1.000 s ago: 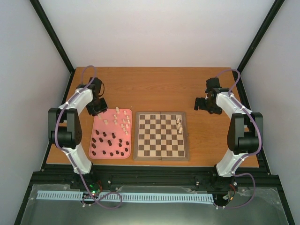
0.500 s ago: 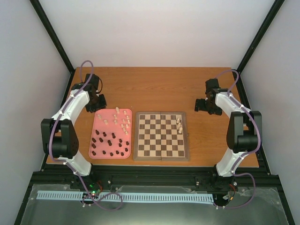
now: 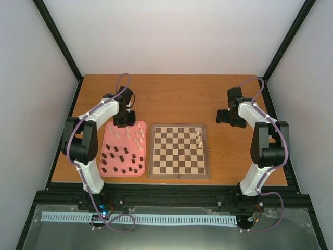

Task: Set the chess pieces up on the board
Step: Pick up the chess piece from the storage box.

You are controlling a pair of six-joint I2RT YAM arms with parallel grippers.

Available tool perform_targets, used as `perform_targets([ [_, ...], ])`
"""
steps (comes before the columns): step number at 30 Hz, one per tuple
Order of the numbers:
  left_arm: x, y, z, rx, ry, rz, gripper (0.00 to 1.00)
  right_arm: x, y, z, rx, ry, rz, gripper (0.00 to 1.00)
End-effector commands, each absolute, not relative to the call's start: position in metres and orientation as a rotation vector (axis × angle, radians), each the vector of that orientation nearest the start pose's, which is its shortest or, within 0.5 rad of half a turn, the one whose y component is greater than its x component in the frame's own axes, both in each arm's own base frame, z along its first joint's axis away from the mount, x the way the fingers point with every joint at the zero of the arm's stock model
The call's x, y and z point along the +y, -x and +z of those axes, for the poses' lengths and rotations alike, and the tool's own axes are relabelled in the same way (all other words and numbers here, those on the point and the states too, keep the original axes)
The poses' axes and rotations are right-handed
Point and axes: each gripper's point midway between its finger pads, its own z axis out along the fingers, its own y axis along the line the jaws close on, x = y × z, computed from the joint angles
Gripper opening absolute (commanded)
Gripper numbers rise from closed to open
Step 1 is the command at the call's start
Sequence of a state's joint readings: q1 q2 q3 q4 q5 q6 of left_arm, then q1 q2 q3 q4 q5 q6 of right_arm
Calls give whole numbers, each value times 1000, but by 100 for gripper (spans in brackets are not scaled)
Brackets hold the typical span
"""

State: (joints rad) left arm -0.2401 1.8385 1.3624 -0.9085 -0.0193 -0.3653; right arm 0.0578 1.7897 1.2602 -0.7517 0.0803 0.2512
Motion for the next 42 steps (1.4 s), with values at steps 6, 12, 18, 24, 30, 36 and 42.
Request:
perform_targets([
  [6, -91, -382, 53, 2932, 183, -52, 33, 7, -393, 63, 2830, -283, -82, 100],
  [12, -86, -376, 46, 2950, 173, -12, 33, 6, -391, 62, 2833, -286, -83, 100],
  [18, -85, -378, 43, 2946, 181, -7, 31, 7, -391, 60, 2838, -286, -78, 100],
  [24, -82, -376, 37, 2957, 183, 24, 28, 7, -390, 62, 2837, -283, -80, 100],
  [30, -80, -374, 33, 2965, 182, 36, 28, 7, -390, 62, 2837, -285, -77, 100],
  [36, -81, -375, 34, 2961, 182, 33, 24, 7, -391, 64, 2832, -284, -74, 100],
  [42, -80, -380, 41, 2949, 181, 43, 9, 8, -392, 66, 2827, -284, -70, 100],
])
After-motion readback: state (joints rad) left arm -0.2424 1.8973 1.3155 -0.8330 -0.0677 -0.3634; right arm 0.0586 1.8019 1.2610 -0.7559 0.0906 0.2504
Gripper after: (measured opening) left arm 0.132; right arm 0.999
